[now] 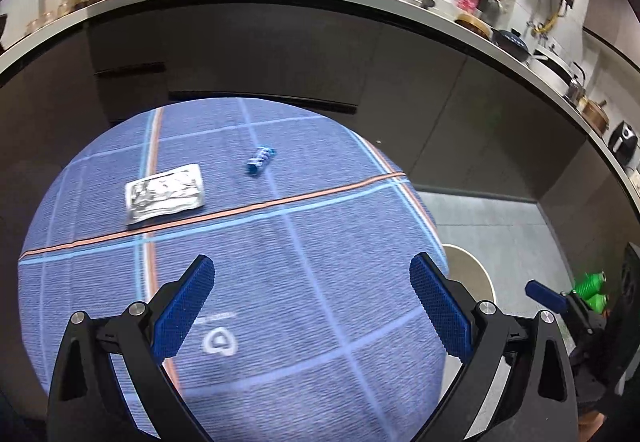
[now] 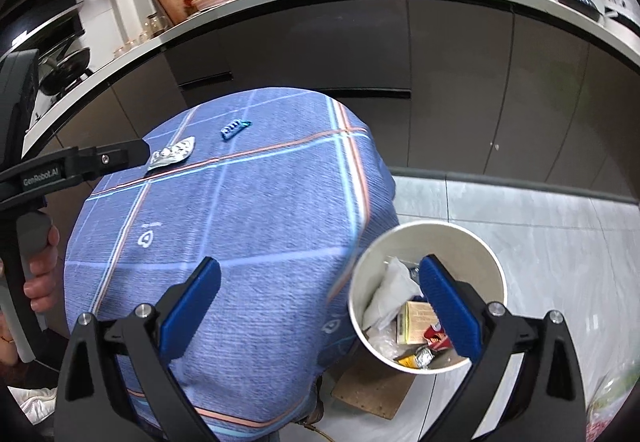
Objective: Collect trash
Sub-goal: 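Move both tools back over the table toward the foil pack and Mentos roll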
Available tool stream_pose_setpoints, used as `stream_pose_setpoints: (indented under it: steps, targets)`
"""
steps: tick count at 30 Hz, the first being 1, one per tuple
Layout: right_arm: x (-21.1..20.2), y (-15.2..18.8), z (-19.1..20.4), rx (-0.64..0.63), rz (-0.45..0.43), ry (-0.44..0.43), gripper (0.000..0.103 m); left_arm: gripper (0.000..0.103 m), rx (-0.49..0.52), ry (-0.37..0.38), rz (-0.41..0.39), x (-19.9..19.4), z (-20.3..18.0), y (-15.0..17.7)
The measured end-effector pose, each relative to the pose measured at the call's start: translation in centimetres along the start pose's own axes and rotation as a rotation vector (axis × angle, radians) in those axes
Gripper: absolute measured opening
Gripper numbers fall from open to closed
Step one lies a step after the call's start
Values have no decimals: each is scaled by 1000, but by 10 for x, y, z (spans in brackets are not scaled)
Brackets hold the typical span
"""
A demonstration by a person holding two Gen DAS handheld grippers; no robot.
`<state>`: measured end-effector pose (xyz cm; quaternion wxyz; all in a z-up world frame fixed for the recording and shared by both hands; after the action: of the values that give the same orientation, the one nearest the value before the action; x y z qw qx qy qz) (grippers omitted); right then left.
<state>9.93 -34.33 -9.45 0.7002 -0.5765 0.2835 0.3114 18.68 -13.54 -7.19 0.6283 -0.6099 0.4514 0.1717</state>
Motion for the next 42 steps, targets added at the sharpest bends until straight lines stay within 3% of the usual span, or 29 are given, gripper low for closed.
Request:
stream_pose_setpoints:
  steps: [8,16,21,26,30,42]
  targets:
    - [7,-16,36,-64,0,-16,99,94,-53,-30,-10,-9,51,3]
    - [31,-37,77,-121,23,-87,96,94,-26,-83,12,-3,108,-5]
    - [52,-56,101,-176,32,-122,93,94,61,-7,88,18,130,-19]
    - [67,-70,116,-199,35,-145,93,94,201,9,77,37,135,-34]
    - [80,-79,123,-207,43,-153,93,94,270,64,90,53,139,-51]
    - [117,-95,122,-201,73,-143,93,94,316,185,181,107,159,-88]
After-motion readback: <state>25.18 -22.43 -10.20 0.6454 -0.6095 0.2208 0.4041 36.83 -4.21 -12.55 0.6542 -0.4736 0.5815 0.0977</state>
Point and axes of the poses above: each gripper's, at about its wrist camera, not at the fingertips, and x roughly the way its jaws point, z to its left, y to its underside, the point moved 1 cm from there along x, roughly the way its jaws point, and after that the axes turned 4 degrees about z, right-handed, at the moved point
